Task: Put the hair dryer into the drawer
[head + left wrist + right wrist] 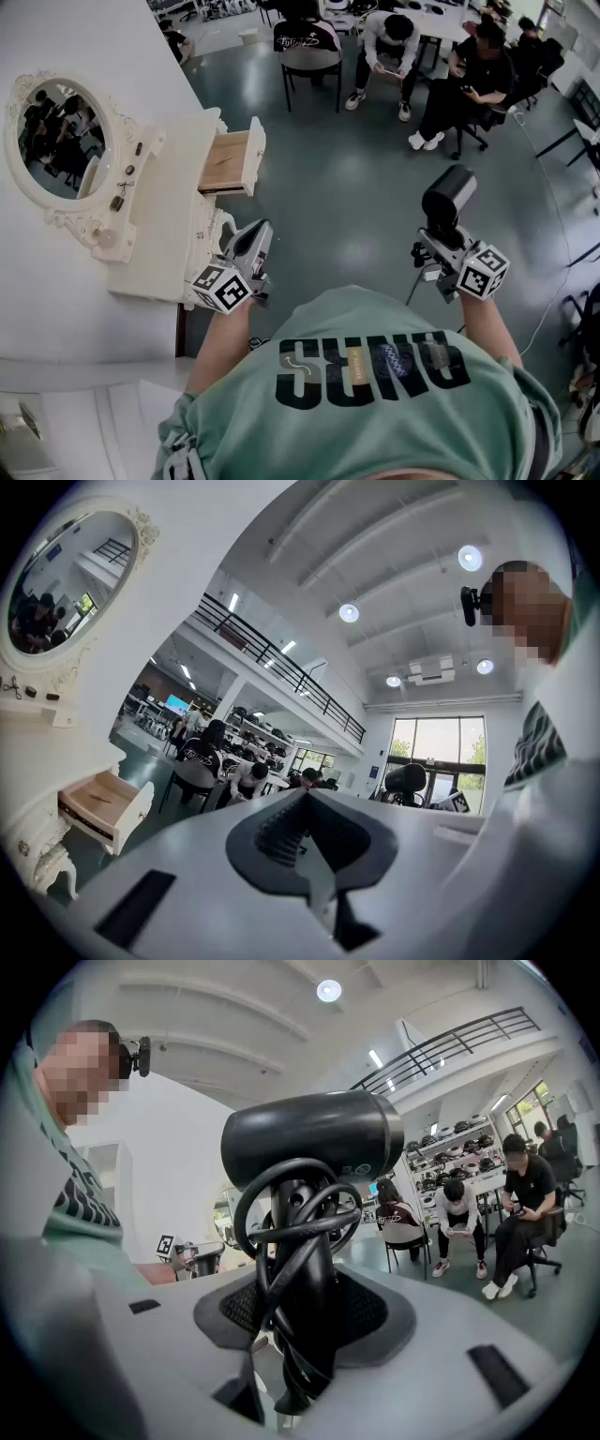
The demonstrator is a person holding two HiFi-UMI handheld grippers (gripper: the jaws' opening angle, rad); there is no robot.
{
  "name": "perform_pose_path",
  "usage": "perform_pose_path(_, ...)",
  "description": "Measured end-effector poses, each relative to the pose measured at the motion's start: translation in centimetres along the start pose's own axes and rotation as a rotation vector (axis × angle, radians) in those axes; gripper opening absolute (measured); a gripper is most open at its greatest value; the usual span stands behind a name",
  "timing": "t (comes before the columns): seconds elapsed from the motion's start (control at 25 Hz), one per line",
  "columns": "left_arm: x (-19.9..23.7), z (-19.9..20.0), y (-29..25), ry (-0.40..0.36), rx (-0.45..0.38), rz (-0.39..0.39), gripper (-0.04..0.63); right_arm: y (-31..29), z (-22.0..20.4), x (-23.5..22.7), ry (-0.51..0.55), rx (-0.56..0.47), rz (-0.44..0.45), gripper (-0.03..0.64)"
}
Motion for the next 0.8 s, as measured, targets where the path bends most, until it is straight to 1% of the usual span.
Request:
perform_pose_path(0.56,0.4,-0.8,-1.0,0.002,-0.005,-0.004,0.009,-0.1,-0.8,-0.9,0.015,-0.007,0.005,0.183)
perform_pose_path(0.8,-2.7,-1.8,-3.8,-0.013,-0.002,0.001,0.009,2.7,0.0,-3.4,0.030,-0.014,0.023,0.184)
Point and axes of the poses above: the fingertips, and each gripper's own axes: y backward along the fingers, x to its left, z out of its top, the point moved 4 cm from there along y, backward along the fingers, and after that the axes turned 13 degrees about y, right-handed, at the moved point
